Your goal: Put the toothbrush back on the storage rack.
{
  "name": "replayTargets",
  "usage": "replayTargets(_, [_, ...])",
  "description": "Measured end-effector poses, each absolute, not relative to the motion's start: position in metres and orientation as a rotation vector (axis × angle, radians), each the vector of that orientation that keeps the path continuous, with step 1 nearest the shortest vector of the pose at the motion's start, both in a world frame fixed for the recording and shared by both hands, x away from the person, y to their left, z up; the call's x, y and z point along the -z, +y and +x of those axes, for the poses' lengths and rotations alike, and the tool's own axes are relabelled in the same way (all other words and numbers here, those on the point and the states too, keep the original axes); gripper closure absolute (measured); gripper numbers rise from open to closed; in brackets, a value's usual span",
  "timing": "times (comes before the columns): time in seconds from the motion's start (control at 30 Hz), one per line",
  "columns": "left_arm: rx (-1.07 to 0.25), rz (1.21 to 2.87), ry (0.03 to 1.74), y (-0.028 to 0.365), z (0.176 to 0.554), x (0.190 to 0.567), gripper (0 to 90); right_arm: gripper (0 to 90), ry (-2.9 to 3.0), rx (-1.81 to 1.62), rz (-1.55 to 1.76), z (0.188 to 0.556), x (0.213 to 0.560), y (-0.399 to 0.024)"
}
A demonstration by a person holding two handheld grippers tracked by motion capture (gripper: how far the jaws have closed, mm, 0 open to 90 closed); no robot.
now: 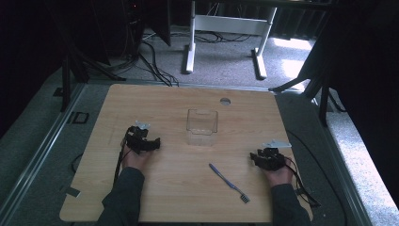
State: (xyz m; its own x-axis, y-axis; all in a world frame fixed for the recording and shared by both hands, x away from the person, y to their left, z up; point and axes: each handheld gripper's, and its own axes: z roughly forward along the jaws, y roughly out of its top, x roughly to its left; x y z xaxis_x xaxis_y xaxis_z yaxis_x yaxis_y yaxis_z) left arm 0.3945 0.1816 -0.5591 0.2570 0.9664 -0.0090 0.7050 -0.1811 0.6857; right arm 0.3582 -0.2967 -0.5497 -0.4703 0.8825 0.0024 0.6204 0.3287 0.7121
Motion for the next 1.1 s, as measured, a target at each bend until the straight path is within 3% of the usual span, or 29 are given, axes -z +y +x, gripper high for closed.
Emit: replayTargets(1.1, [-0.605,1.940,1.476,0.183,0.391,0.562,19.7,65.5,2.326,-0.921,1.213,0.314,0.499,-0.278])
